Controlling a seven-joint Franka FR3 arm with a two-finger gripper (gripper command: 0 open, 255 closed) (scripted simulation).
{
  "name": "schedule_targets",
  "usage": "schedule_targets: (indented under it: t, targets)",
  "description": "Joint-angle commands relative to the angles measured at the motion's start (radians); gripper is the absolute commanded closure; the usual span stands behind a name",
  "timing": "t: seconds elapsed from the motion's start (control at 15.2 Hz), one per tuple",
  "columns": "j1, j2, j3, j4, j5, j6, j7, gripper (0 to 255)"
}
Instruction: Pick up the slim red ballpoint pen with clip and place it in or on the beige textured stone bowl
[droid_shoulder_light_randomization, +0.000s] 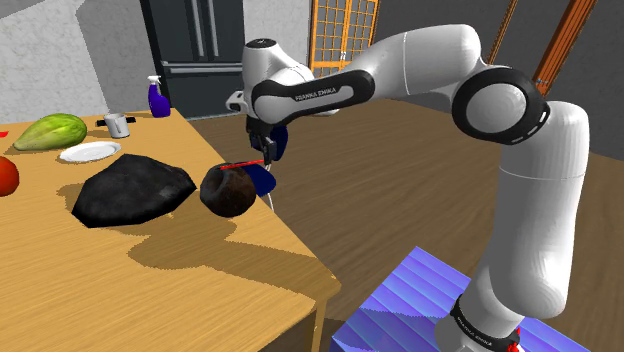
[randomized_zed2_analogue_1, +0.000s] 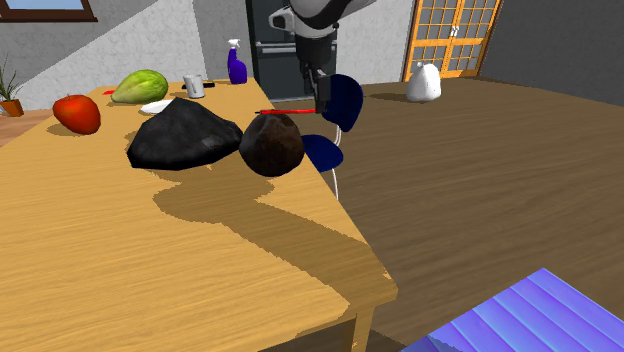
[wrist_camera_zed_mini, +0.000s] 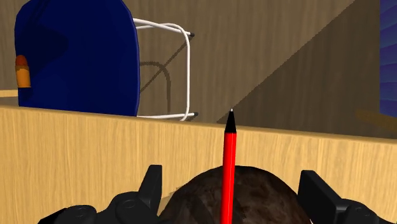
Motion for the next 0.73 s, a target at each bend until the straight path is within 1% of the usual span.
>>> schedule_targets:
  t: [0.0,0.13,0.66]
  targets:
    - [0.005,-0.021,0.005,0.021,0.007,-0.043,-0.004,0]
    - [0.010,-0.040,0.009,0.051,0.013,-0.092,-0.009,0]
    - [0.010,-0.040,0.009,0.051,0.013,-0.092,-0.009,0]
